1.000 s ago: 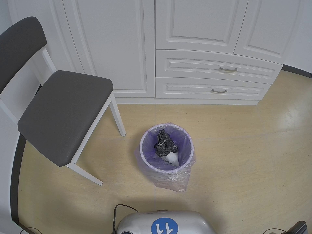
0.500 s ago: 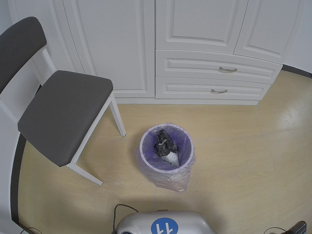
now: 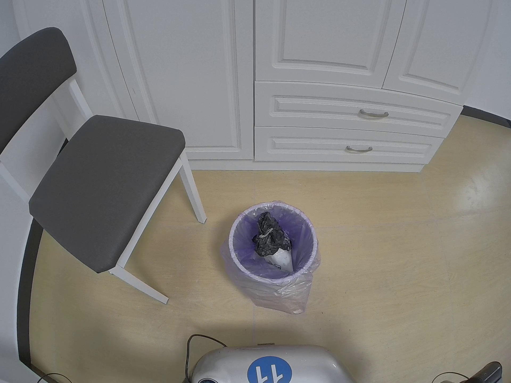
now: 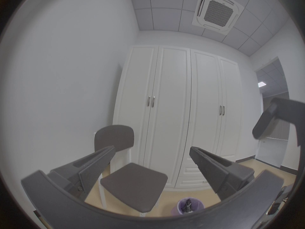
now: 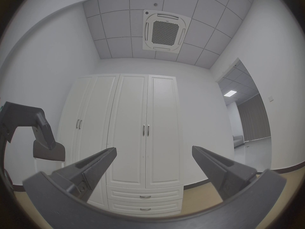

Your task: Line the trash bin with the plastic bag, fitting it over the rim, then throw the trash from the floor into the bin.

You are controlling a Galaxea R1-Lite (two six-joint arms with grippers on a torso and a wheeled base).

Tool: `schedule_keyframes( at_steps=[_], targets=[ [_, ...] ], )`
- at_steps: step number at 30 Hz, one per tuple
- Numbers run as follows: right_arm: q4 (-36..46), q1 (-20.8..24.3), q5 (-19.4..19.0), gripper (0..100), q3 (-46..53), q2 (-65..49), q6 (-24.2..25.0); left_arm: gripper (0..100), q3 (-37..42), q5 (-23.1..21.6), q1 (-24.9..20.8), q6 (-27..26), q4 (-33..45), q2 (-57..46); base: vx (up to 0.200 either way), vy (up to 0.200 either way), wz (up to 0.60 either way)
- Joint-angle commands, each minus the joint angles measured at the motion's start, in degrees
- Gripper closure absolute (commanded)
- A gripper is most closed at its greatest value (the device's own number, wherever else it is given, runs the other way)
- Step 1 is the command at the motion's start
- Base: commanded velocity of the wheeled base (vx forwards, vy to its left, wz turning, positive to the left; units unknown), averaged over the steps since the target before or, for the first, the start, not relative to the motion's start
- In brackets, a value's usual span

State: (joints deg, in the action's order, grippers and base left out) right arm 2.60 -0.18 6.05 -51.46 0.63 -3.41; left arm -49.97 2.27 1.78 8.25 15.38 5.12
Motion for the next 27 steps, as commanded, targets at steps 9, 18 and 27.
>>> schedule_keyframes(
  at_steps=[9, 18, 27],
  targets=[
    [-7.3, 0.0, 0.1, 0, 13.8, -0.5, 0.3, 0, 24.3, 4.0, -1.6, -3.4, -18.6, -5.1, 0.000, 0.000, 0.00],
    [-25.7, 0.0, -0.4, 0, 34.6, -0.5, -0.9, 0, 44.3, 3.7, -1.6, -12.5, -36.2, -5.1, 0.000, 0.000, 0.00],
    [-31.8, 0.0, -0.4, 0, 48.0, -0.5, -0.6, 0, 50.0, 3.6, -1.6, -13.1, -31.6, -5.1, 0.000, 0.000, 0.00]
  ],
)
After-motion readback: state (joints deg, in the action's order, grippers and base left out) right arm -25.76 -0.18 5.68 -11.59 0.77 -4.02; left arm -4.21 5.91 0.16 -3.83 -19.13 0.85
